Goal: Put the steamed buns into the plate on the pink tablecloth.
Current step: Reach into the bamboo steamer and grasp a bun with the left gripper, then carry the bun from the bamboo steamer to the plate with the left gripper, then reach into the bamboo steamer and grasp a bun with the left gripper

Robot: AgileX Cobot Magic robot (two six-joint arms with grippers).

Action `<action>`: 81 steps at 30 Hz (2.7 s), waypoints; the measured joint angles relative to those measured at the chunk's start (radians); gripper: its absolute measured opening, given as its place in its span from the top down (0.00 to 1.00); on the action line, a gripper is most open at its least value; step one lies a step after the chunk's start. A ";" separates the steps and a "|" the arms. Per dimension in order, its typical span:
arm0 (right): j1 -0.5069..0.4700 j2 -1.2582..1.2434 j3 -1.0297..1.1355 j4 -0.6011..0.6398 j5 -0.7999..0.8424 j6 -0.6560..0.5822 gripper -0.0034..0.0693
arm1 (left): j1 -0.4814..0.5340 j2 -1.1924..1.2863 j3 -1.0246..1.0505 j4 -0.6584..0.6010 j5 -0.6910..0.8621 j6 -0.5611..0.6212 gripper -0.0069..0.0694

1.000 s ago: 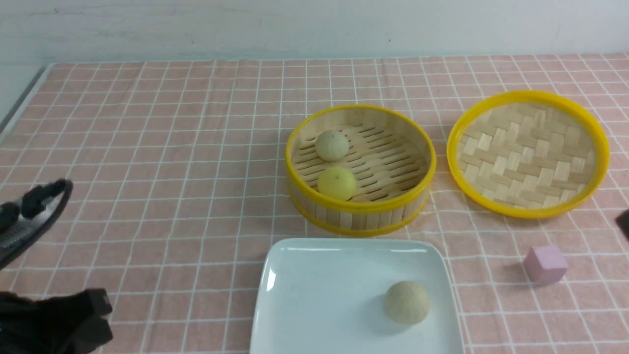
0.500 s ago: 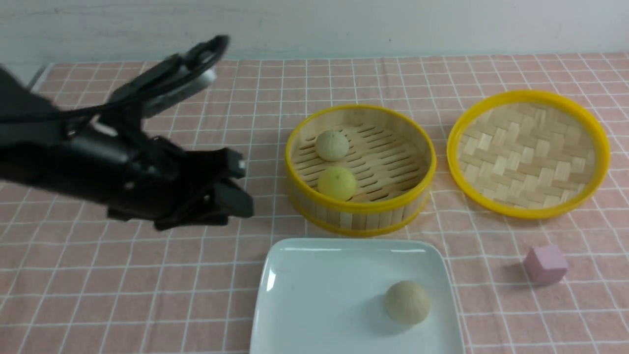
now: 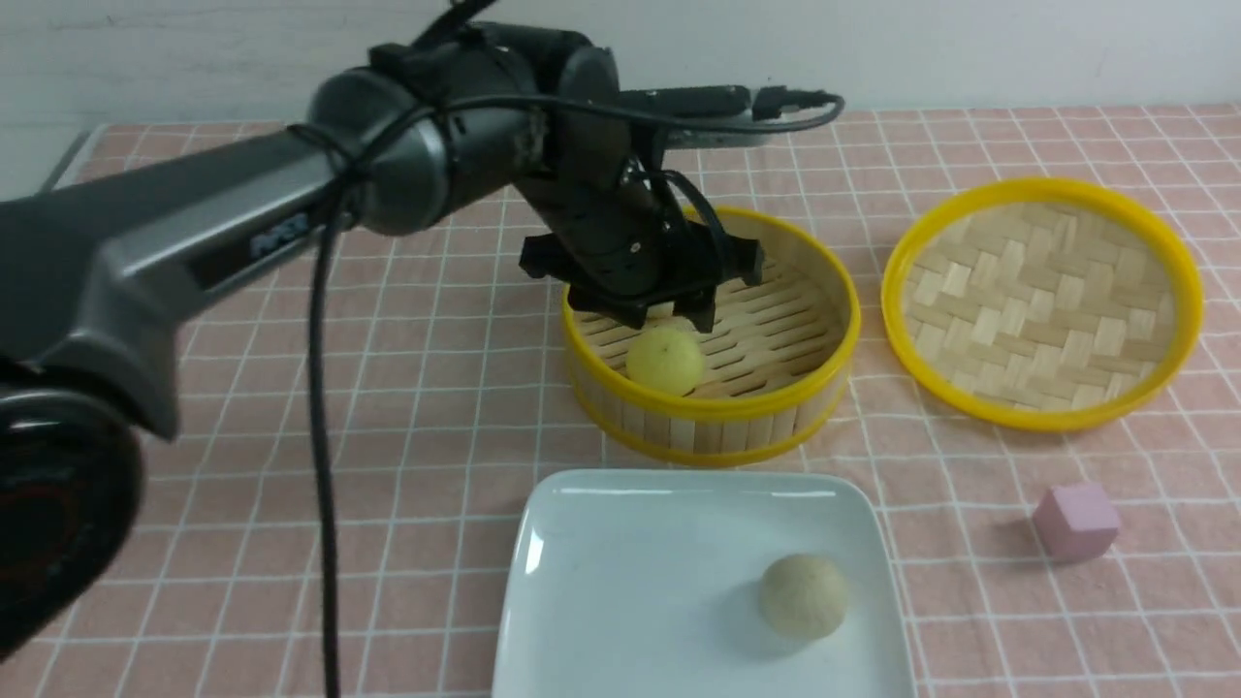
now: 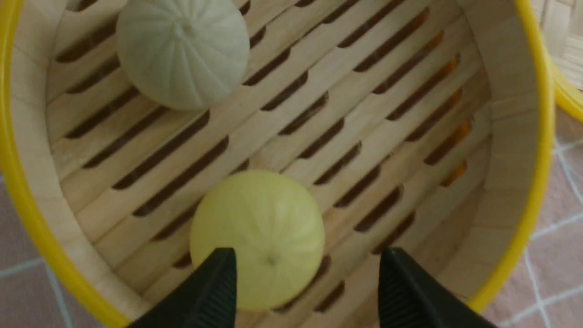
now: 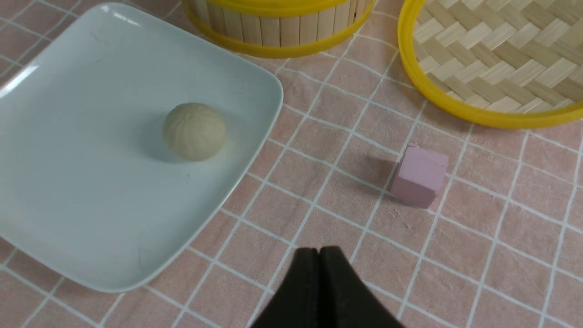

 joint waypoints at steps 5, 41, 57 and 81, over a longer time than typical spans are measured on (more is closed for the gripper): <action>0.000 0.000 0.000 -0.007 0.000 0.000 0.95 | 0.000 0.089 -0.069 0.054 0.009 -0.001 0.37; 0.000 0.000 0.004 -0.018 -0.018 0.003 0.92 | -0.238 -0.350 0.401 0.096 0.103 -0.218 0.87; 0.000 0.000 0.004 -0.015 -0.019 0.003 0.90 | -0.239 -0.193 0.368 0.200 0.106 -0.435 0.34; 0.000 0.000 0.004 -0.006 -0.029 0.004 0.87 | 0.060 0.125 -0.296 0.117 0.170 -0.319 0.75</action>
